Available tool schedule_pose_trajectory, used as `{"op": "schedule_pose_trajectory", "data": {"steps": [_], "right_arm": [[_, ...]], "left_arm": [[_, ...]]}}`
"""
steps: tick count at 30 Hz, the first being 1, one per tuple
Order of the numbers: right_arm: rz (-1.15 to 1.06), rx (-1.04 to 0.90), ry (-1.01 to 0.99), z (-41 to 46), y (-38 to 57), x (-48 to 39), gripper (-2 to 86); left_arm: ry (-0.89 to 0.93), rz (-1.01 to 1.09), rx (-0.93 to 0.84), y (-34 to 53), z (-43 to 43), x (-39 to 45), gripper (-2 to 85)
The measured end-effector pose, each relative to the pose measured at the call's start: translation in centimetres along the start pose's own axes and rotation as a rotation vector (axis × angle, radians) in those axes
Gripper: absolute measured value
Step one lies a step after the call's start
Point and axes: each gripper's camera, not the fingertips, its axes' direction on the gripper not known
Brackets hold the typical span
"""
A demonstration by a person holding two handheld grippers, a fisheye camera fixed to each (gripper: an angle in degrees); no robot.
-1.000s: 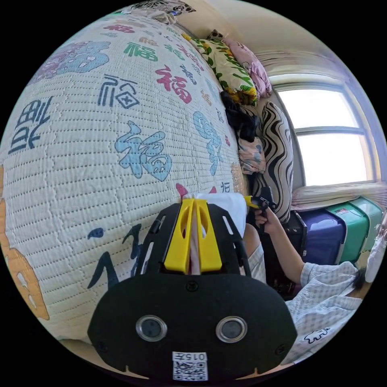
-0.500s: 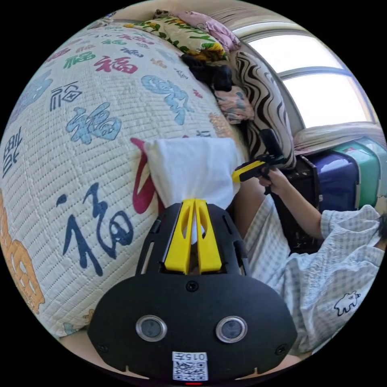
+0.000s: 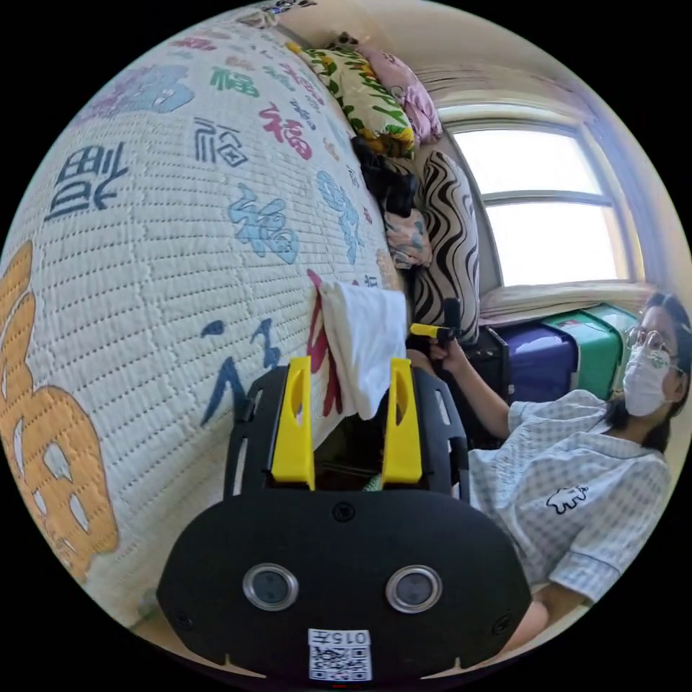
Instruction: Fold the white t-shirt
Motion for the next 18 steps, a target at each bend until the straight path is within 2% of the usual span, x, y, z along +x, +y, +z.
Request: {"op": "schedule_pose_trajectory", "data": {"steps": [4,9,13,18], "right_arm": [[0.052,-0.028,-0.065,2.8,-2.6,3.6,14.5],[0.027,-0.044,-0.164,7.4,-5.4,6.4,12.8],[-0.016,-0.065,-0.196,11.6,-7.5,7.7,9.4],[0.049,-0.075,-0.262,15.3,-8.7,9.8,3.4]], "left_arm": [[0.156,-0.015,-0.025,-1.8,-1.8,-2.0,13.5],[0.239,0.022,-0.075,-4.6,-2.6,-0.6,12.8],[0.263,0.042,-0.107,-6.2,-3.0,1.0,11.1],[0.270,0.027,-0.107,-6.9,-8.2,2.4,4.0]]}}
